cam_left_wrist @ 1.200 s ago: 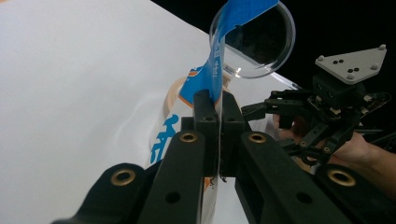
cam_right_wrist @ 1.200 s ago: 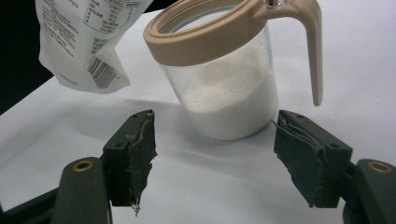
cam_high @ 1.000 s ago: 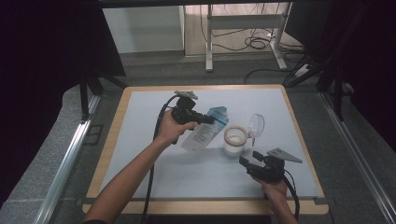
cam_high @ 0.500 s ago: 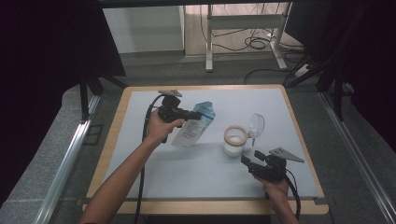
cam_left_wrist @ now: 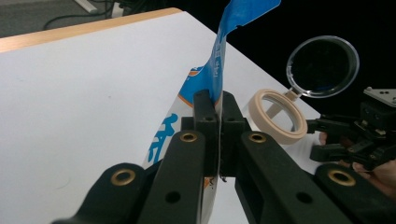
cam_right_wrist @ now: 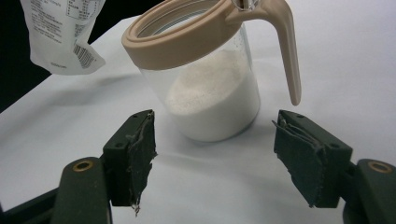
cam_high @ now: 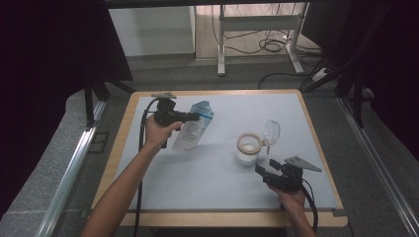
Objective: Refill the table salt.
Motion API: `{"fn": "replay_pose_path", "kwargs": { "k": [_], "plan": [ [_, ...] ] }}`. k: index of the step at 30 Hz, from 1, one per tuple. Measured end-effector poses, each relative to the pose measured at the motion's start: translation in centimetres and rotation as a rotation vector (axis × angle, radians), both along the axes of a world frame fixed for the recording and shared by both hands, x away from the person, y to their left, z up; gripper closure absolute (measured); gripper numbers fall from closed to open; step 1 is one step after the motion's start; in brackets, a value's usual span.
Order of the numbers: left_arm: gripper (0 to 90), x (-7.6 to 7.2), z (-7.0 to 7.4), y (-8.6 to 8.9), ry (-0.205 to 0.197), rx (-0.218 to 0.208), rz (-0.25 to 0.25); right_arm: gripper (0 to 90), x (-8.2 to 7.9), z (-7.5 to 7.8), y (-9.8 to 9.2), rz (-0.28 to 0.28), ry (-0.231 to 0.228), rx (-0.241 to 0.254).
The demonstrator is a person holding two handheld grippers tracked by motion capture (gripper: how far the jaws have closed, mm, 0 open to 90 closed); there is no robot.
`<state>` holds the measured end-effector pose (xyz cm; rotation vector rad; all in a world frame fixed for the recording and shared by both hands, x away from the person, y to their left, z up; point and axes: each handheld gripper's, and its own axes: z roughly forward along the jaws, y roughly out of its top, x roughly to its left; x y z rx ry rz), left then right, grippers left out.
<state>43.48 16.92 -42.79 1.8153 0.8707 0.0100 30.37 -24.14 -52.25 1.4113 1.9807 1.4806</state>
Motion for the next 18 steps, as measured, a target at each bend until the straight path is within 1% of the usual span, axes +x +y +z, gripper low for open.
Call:
{"fn": "replay_pose_path", "kwargs": {
  "k": [3, 8, 10, 12, 16, 18],
  "plan": [
    [90.0, 0.0, -0.5, 0.5, 0.006, -0.007, 0.017, 29.8, 0.0, 0.0, 0.0, -0.001, 0.002, 0.001],
    [90.0, -0.2, -1.3, 1.4, 0.013, -0.007, 0.045, 29.8, 0.0, 0.0, -0.1, -0.004, 0.004, 0.001],
    [90.0, -0.4, -1.6, 1.7, 0.008, 0.002, 0.061, 29.8, 0.0, 0.0, -0.1, -0.005, 0.004, 0.001],
    [89.9, -0.6, -2.1, 2.0, 0.007, -0.001, 0.069, 29.8, 0.0, 0.0, -0.1, -0.005, 0.004, 0.001],
    [89.9, -1.0, -2.7, 2.5, -0.001, 0.012, 0.088, 29.8, 0.1, 0.0, -0.1, -0.007, 0.002, 0.001],
    [89.9, -1.4, -2.9, 2.9, -0.009, 0.0, 0.101, 29.8, 0.1, 0.0, -0.2, -0.008, 0.001, 0.0]
  ]
}}
